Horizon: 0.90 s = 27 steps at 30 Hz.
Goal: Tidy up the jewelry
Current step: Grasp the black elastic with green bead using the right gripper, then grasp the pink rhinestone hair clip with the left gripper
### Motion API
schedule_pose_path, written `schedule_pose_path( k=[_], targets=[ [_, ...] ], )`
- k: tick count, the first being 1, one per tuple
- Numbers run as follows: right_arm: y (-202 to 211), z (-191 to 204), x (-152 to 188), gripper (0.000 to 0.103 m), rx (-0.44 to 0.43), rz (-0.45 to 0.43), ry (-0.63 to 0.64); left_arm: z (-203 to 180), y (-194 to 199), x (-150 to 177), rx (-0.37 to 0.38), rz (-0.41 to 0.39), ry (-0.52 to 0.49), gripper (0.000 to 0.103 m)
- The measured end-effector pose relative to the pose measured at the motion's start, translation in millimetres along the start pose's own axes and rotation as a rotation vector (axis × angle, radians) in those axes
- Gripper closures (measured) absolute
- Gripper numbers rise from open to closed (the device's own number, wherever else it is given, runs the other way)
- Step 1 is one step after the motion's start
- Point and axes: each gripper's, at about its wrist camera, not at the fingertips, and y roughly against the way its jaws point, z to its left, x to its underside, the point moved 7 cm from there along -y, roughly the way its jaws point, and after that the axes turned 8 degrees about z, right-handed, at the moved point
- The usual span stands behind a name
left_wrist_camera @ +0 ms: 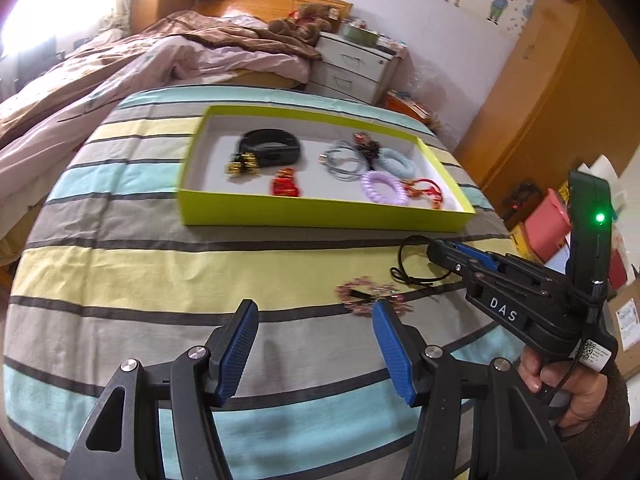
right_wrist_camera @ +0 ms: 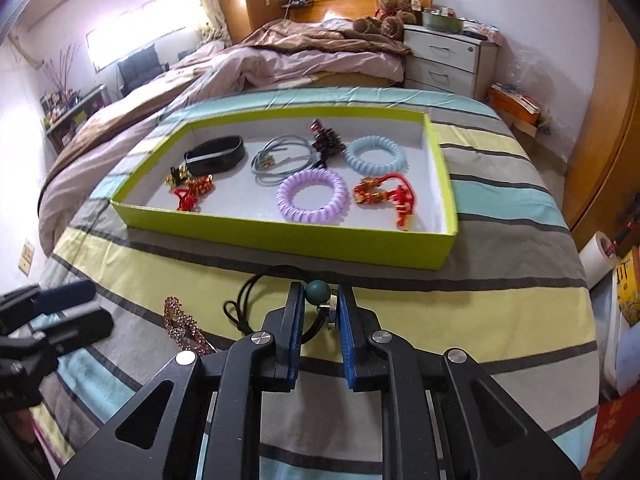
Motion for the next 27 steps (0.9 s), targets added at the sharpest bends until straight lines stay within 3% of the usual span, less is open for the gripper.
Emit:
schedule_pose_path(
  k=[7,10,13,16,19,27],
  targets=[
    [28,-17,7,0.086,-0.01,-0.052,-0.045,-26,-13,-8,-0.008,0.012,-0.118,0.044],
    [36,-21,11,0.086,-0.02,-0.065,-0.065,-32,-25,-14,0.036,0.049,-0.131,0.044],
    [42,-23,17,0.086,-0.026,-0.072,-0.075,-37,-34,-14,0.002,0.058,-0.181,0.044],
    [47,-25,20,0.086,-0.027,-0.079,-0.082,-42,-42,-8,0.051,0.099,-0.187,0.044],
    [50,-26,23,0.086,-0.029,-0.084,-0.087,-47,-39,-3,0.042,0.093,-0.217,0.044],
    [55,-35,27,0.086,-0.018,-0.098,-0.121,-75,-32,21,0.17,0.134,-0.279,0.044]
  ],
)
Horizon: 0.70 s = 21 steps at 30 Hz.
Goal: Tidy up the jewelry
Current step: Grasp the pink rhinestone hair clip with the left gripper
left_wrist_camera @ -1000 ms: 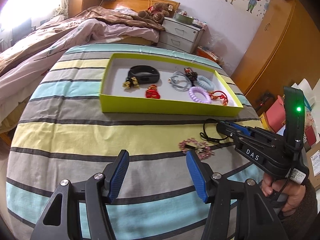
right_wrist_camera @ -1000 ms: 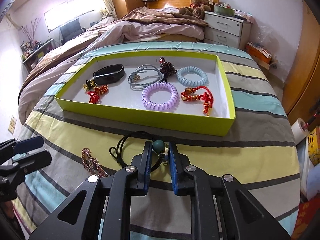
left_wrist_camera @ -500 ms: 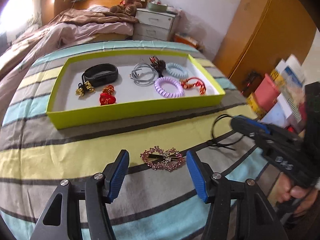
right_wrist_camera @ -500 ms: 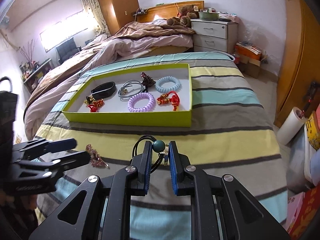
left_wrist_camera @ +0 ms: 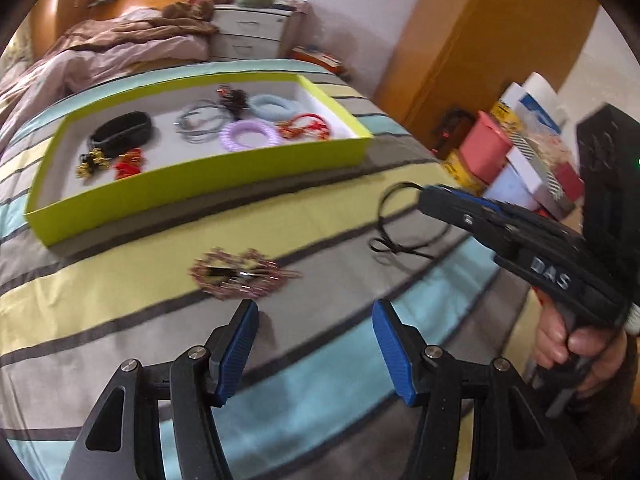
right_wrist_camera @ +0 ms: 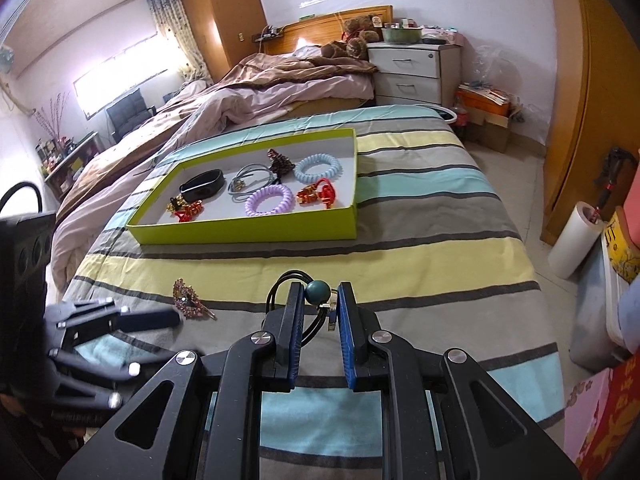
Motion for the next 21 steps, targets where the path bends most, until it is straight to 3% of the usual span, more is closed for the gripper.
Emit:
schedule_pose_path(
  k=[2,5,7,11,13,21],
  targets=[
    [1,-3,1,0.086,0.003,0.0,-0.005,-2,4,-3,-0.043,-0.018,-0.039,0.044],
    [3,-4,1,0.086,0.005,-0.002,-0.006,8,10,-13,-0.175,-0.035,-0.093,0.044],
    [4,-5,3,0.086,0.003,-0.004,-0.008,15,10,-20,-0.213,-0.034,-0.128,0.044],
    [3,-5,4,0.086,-0.002,0.002,-0.011,26,-5,-27,-0.243,0.023,-0.18,0.043],
    [3,-5,5,0.086,-0.001,0.001,-0.01,25,-14,-26,-0.208,0.043,-0.197,0.043],
    [4,-6,5,0.086,0.0,0.007,-0.011,22,-13,-20,-0.205,0.044,-0.176,0.042]
  ],
)
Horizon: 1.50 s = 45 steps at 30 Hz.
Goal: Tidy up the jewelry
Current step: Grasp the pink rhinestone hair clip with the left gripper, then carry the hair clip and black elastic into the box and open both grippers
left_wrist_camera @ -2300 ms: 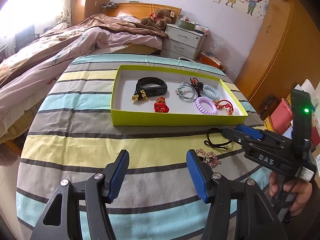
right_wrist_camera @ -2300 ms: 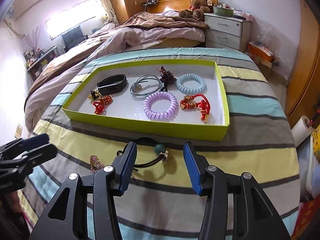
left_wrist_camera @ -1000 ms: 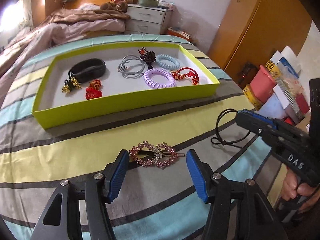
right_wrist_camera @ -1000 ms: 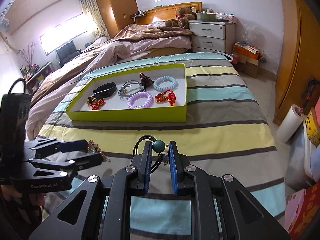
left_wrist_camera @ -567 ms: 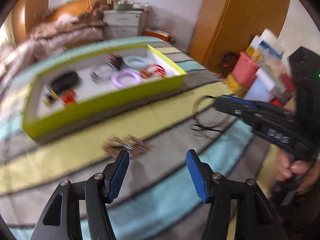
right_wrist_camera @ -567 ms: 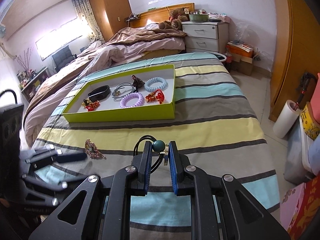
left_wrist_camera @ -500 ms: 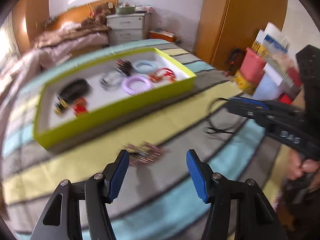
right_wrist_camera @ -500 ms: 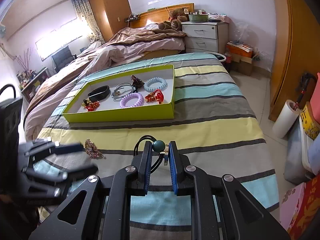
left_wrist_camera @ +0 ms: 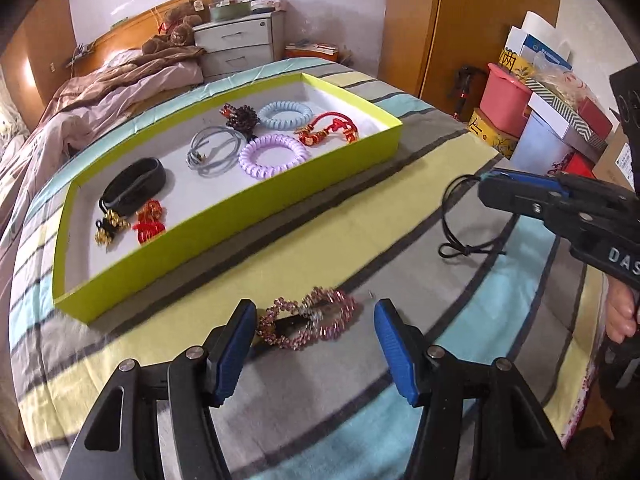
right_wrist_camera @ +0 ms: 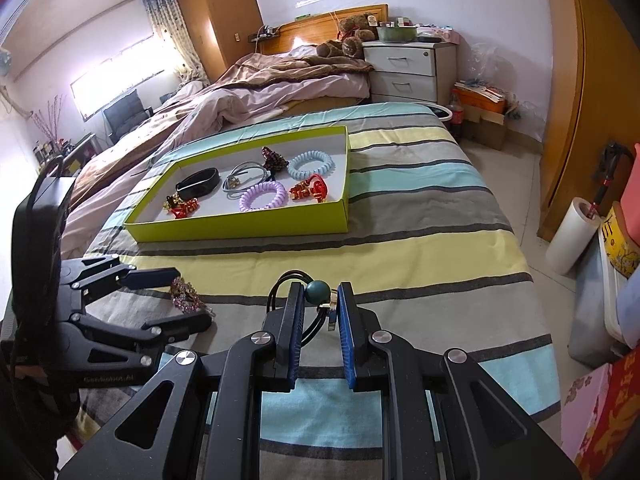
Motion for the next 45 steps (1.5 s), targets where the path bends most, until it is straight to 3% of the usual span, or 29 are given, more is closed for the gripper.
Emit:
schedule_pose_path(
  k=[5,8,18,22,31,34,45],
  targets=[
    [2,-7,-1,0.086,0.004,-0.001,-0.014,-23,8,11,0.099,0.005,-0.026,0.043],
    [1,-10,-1,0.086,0.008,0.001,-0.021,-26,13,9,0.076,-0.027,-0.04,0.043],
    [-3,-8,-1,0.086,0.012,0.006,-0.014,-13,-2,-1,-0.032,-0.016,0.003,0.042],
    [-5,-7,-1,0.086,0.011,0.008,-0.015,-10,-1,0,-0.027,-0.022,0.02,0.043],
    [-7,-5,-1,0.086,0.012,0.011,-0.016,-3,1,1,-0.02,-0.034,0.049,0.059],
    [-7,-5,0,0.086,0.011,0.011,-0.015,-2,2,2,-0.019,-0.04,0.055,0.073],
    [-7,-4,0,0.086,0.011,0.009,-0.012,2,7,4,0.01,-0.053,0.086,0.074]
  ],
)
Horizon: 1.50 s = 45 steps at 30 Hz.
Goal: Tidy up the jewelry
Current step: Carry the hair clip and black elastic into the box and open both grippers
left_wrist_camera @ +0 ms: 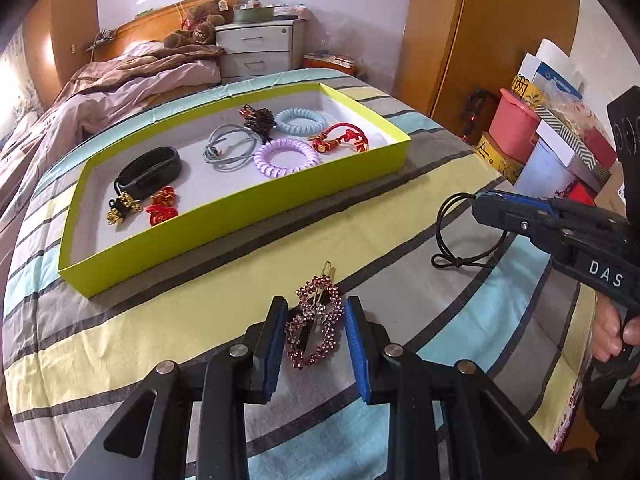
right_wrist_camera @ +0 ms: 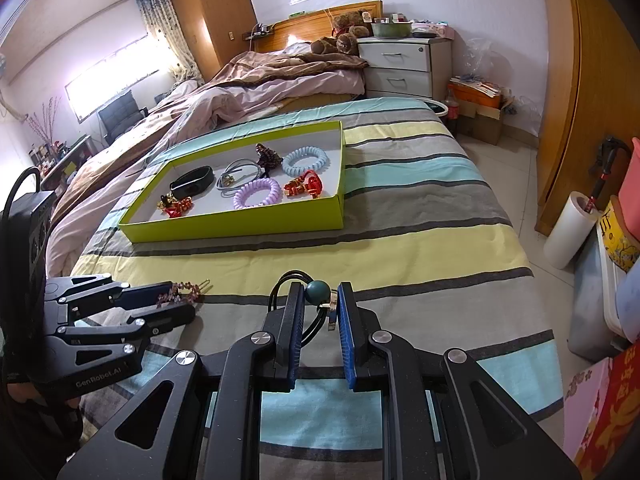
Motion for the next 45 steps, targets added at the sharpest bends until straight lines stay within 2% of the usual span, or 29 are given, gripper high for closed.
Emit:
schedule_pose_path(
  k=[16,26,37,45],
  targets=[
    [14,16,-11,0.086,-0.006,-0.034,0.03,18,34,-3,-0.004,-0.071,0.058,0.074],
    [21,33,-43,0.086,-0.024,-0.085,0.052,53,63,-34,-0.05,-0.138,0.098,0.074],
    [3,45,-77,0.086,-0.035,-0.073,0.091,84,65,-59,-0.068,-0.153,0.154,0.074],
    [-18,35,-111,0.086,-0.036,-0.067,0.079,80,48,-69,-0.035,-0.138,0.147,0.074]
  ],
)
